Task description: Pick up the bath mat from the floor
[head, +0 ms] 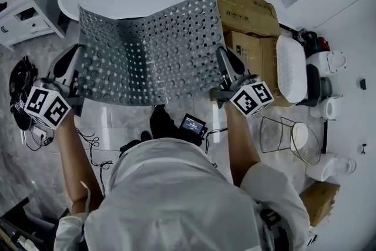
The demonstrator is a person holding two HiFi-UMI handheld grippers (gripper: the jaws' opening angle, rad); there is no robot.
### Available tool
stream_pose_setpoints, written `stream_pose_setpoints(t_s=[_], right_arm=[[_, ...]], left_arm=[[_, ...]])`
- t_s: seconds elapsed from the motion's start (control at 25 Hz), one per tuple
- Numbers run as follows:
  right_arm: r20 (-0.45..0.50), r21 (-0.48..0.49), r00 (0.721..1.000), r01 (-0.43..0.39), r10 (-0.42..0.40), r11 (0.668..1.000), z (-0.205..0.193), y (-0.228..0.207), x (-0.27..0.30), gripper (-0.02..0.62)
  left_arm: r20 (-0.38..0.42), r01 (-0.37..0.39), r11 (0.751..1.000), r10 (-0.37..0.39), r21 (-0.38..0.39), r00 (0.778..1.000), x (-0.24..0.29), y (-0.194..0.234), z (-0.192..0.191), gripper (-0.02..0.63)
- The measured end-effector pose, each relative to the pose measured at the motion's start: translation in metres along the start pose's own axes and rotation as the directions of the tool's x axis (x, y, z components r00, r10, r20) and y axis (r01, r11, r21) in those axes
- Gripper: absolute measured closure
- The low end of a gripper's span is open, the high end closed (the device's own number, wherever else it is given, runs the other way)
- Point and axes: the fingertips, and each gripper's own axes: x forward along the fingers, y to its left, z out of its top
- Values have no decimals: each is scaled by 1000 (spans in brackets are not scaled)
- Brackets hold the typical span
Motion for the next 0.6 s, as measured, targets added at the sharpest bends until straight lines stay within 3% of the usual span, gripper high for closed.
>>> stream_pose_setpoints(t_s=[0.4,0.6], right_arm=[[-49,70,999,-7,11,998,-9,15,-4,555],[-22,75,999,-32,33,997,-21,22,-31,555]], left_arm=[[-55,-7,1000,6,-22,998,-13,-9,0,589],[-26,-17,1000,17,-5,1000,-38,-33,-9,589]])
